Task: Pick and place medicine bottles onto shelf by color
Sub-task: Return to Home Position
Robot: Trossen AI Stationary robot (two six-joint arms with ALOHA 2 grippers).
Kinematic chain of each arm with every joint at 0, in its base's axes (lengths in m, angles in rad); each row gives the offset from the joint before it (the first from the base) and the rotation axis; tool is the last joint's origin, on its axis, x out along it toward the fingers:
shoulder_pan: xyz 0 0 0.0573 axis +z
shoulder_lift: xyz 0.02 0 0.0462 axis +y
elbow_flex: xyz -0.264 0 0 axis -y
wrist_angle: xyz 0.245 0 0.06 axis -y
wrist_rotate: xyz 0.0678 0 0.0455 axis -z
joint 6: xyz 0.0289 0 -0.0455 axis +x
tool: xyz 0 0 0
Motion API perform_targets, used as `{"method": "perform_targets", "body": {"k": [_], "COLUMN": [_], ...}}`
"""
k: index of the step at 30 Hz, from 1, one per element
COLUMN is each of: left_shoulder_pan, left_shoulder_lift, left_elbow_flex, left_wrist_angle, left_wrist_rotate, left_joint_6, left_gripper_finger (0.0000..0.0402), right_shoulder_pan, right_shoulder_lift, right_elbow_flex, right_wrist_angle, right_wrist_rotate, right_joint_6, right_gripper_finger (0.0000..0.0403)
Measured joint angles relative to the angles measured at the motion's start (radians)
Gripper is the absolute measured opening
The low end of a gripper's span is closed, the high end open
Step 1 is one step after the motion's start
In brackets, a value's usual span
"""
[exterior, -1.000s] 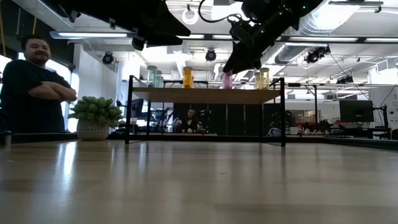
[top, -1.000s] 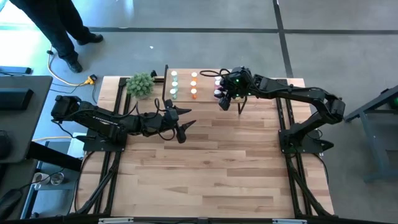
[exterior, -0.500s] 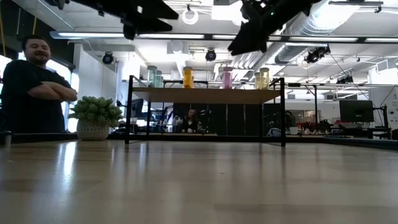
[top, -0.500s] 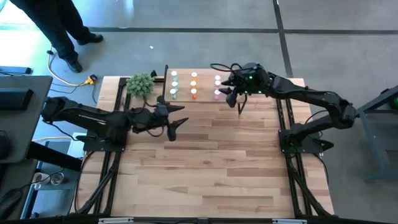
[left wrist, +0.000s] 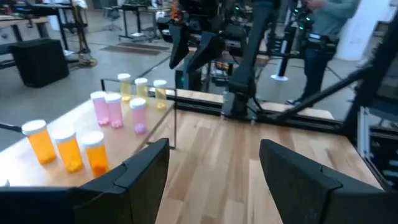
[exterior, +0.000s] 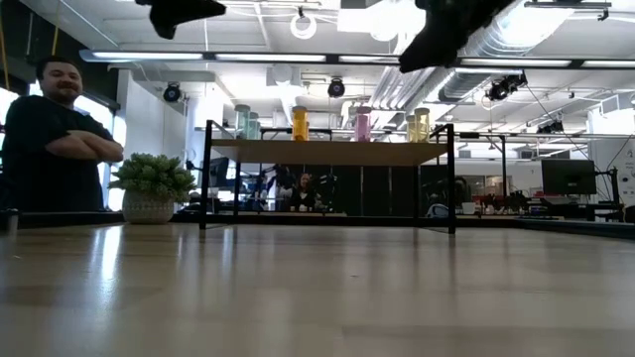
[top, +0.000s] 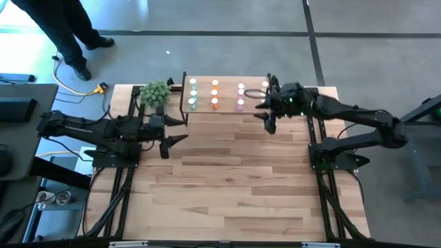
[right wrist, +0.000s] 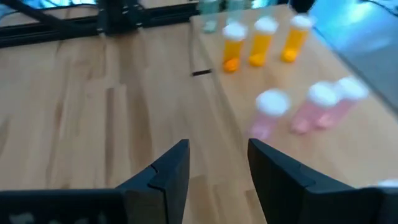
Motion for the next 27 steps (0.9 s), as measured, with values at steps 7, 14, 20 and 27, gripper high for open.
{"method": "perform_targets", "body": {"k": [7,14,20,27], "left_shoulder_pan": [-0.039,-0.040,-0.038,-0.038], "left_shoulder_lift": [-0.085,-0.134,-0.158,-0.165], "left_elbow_flex": [-0.120,-0.292,-0.428,-0.549], "left_wrist_angle": [0.026,0.178,0.297,0.383], "left_wrist_rotate": [-0.017,-0.018,-0.019,-0.018], "left_joint_6": [-0.001,-0.004,-0.034,-0.087], "left_gripper_finger": [0.0239,0.0239,0.0239,0.0239], "right_shoulder_pan": [0.079,0.133,0.176,0.218], "right_shoulder_lift": [-0.127,-0.274,-0.382,-0.462], "right_elbow_flex": [-0.262,-0.454,-0.561,-0.661], "right_wrist_angle": [0.173,0.305,0.403,0.494], "right_wrist_rotate": [-0.001,-0.001,-0.001,0.000], "right_joint_6": [0.080,0.171,0.180,0.214], "right_gripper_finger": [0.0154,0.0154,0.0154,0.0154]}}
